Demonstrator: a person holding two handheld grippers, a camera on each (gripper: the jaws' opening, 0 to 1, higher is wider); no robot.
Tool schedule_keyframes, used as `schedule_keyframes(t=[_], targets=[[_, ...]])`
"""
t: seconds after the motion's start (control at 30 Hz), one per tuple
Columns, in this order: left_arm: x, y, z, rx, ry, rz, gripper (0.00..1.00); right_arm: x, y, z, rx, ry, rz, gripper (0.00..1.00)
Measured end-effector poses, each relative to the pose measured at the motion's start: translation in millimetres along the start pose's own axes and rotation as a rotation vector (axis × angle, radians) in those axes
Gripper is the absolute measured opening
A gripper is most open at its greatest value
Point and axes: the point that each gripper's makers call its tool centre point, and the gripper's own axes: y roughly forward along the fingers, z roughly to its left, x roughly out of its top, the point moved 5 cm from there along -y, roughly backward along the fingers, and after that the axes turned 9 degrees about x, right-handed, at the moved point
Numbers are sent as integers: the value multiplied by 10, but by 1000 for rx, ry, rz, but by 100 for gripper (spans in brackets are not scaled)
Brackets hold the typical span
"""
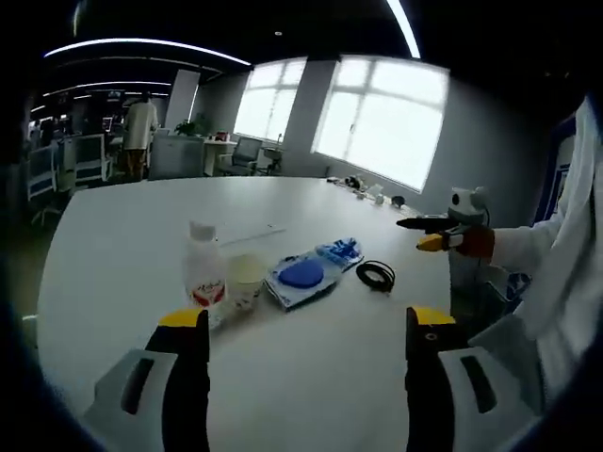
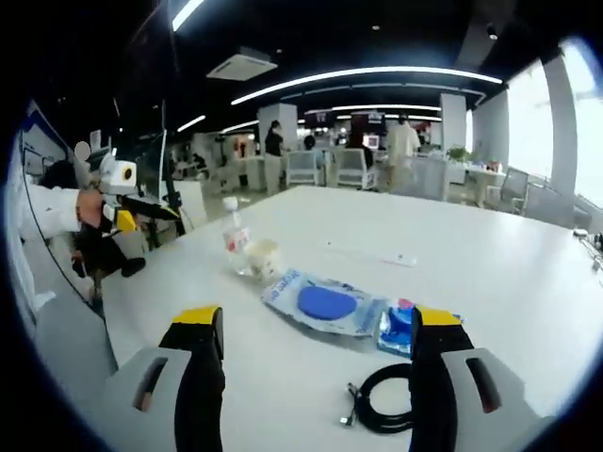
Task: Arrange the tabletop items into an orderly group along one side of the table until the central work area is clear of visible clutter.
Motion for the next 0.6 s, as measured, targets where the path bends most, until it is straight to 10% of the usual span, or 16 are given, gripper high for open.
schedule_keyframes(t=[0.6], targets=[[-470,-141,-459,39,-69,38,91,-656,-666,-147,-55,96,56,83]])
